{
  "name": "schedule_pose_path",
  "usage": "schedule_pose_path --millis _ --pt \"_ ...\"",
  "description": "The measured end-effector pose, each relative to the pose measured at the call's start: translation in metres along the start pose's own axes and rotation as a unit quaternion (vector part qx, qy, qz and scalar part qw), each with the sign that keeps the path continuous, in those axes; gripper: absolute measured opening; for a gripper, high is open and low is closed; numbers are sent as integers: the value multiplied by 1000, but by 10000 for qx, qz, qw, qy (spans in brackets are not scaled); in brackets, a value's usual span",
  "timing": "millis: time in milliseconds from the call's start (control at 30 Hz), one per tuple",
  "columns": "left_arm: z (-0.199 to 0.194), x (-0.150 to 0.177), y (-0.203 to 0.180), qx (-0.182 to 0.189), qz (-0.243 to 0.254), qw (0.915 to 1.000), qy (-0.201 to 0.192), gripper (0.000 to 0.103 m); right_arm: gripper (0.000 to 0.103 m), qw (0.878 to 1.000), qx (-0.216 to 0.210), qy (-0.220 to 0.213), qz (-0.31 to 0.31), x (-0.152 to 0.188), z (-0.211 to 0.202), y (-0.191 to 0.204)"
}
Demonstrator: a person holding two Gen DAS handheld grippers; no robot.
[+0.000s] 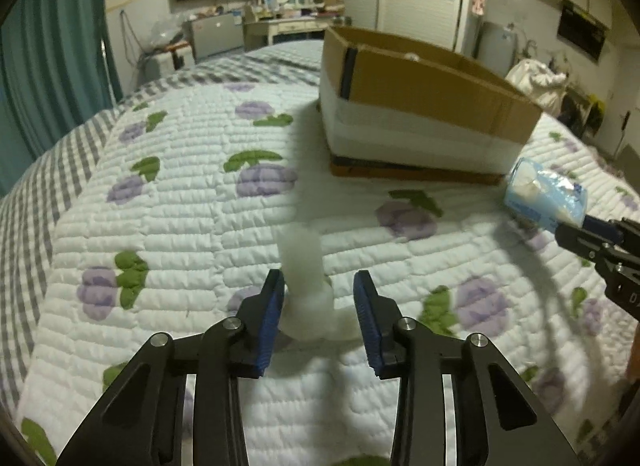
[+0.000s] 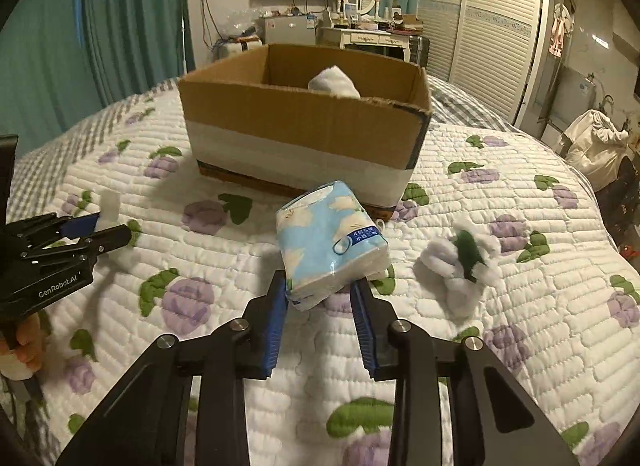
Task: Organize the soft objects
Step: 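Grasp the blue wet-wipes pack with the right tool while the left tool grasps a small white item, then drop the wipes pack and small white item into the box, opening both tools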
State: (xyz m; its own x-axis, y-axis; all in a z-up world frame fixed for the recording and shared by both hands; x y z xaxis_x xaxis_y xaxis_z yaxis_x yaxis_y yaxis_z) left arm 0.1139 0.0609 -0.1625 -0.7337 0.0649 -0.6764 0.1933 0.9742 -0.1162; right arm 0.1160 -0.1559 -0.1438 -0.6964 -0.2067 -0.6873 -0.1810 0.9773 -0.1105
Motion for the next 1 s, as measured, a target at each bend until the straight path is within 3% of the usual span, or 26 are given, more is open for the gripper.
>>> schedule_pose_path --millis 33,133,300,567,767,1000 --pt "-1 0 -1 12 16 10000 7 25 31 10000 -12 -18 19 1 -3 -1" --pt "-1 3 0 -18 29 10000 70 19 31 9999 -43 -92 71 2 -17 -5" --pt "-5 7 12 -2 -201 9998 72 13 31 9997 -104 -184 112 5 -31 -8" --pt "-42 -7 -4 33 5 9995 -307 9 31 9990 -282 -336 120 -4 -45 -8" --pt "-76 -41 -25 128 198 9977 -631 9 31 9963 -526 -664 142 -35 -73 -13" --pt "-110 -116 -50 164 312 9929 -1134 9 31 9914 -681 -1113 23 -98 -108 -31"
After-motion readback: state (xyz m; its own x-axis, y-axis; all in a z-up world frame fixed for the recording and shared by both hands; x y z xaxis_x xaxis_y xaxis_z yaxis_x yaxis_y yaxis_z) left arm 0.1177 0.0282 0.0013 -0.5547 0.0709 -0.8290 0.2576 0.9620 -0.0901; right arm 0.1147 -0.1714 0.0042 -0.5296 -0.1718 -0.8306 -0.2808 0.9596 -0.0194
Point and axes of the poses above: each gripper's, at about its wrist camera, not at the fingertips, and z roughly the way its jaws point, y to its left, x to its underside, the point moved 1 cm from there along z, roughly the way its jaws point, and after that the axes turned 7 degrees about x, right-handed, at the moved point
